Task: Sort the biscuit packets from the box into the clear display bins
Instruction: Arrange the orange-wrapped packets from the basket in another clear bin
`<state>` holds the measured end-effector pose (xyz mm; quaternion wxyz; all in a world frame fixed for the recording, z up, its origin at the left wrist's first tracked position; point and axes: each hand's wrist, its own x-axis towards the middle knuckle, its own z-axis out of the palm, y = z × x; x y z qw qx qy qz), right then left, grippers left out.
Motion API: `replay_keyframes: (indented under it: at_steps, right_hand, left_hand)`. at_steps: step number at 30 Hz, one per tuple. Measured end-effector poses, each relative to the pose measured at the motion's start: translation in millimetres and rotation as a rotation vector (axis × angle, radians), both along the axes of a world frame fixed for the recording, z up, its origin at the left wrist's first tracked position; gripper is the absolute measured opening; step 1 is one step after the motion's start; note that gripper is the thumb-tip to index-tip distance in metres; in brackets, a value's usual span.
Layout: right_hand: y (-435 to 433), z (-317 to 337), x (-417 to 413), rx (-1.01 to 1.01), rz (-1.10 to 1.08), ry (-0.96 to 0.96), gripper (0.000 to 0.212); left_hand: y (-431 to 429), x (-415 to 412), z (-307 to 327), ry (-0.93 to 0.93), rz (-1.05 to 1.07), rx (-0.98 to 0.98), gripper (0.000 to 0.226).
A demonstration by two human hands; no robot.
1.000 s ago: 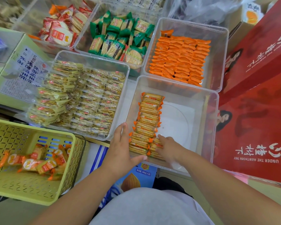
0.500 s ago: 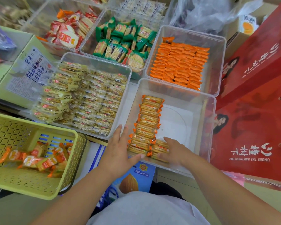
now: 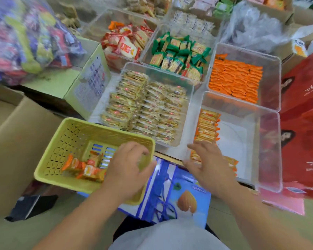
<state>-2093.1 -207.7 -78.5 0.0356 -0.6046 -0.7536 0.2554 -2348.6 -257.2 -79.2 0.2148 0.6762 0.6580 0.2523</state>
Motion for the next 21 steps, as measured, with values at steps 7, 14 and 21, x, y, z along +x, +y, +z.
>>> replay_keyframes:
  at_steps: [7,14,21]
  right_hand:
    - [-49,-3,-102,-0.247,0.058,0.237,0.056]
    - [-73,-29,-143,-0.375,-0.105,0.239,0.061]
    - [-80,-40,-147,-0.35,-0.209,0.293,0.054]
  left_hand:
    - [14,-137,-34,0.382,0.05,-0.509,0.062]
    - [40,-162,-61,0.577,-0.227,-0.917,0.093]
    - [46,-161,-94,0.515,-0.268,-0.999,0.115]
